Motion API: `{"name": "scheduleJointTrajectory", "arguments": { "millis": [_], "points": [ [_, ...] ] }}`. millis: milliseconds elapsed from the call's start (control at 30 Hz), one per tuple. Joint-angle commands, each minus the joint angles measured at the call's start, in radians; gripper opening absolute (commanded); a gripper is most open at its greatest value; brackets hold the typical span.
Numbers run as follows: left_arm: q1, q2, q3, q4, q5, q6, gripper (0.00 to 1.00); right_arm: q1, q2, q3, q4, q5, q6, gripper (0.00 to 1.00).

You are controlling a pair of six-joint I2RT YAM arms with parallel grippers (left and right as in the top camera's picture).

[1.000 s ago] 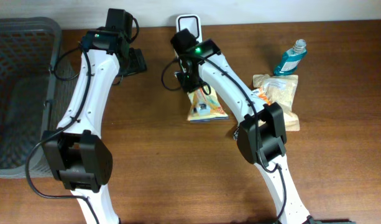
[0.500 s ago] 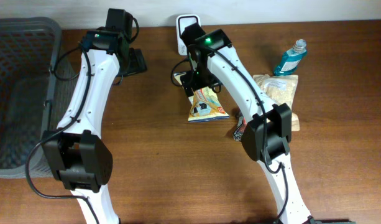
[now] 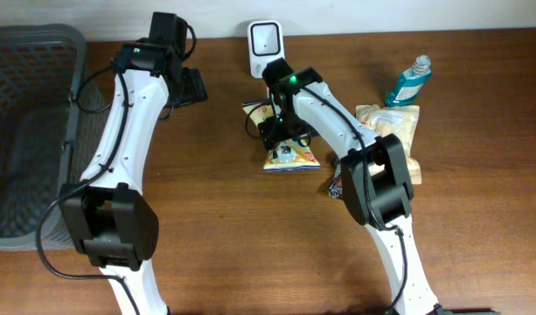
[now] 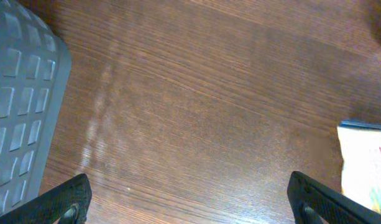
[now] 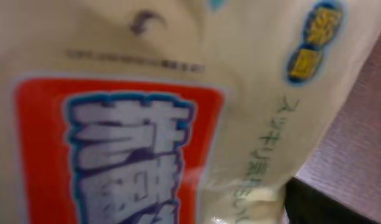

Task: Scan the item barcode

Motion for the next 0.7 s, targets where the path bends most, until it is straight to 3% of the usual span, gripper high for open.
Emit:
{"name": "scheduleJointTrajectory", "arguments": {
  "millis": [0,200,467,667],
  "points": [
    [-0.003,0.016,-0.010,-0.002,-0.003,-0.013,0.99,-0.005,-0.006,-0.051,0.036,-0.025,0.002,0.69],
    [-0.003,0.016,-0.010,-0.002,-0.003,-0.013,0.99,-0.005,-0.007,-0.021,0.032,-0.025,0.002,0.40],
    [-0.004,0.016,-0.010,-0.002,-0.003,-0.013,0.99,-0.004,-0.008,0.194,-0.092,0.047,0.002,0.09],
    [-0.004,0.016,-0.010,-0.002,-0.003,-0.013,0.99,-0.003,-0.009,0.354,-0.159,0.240,0.020,0.04]
  ]
}}
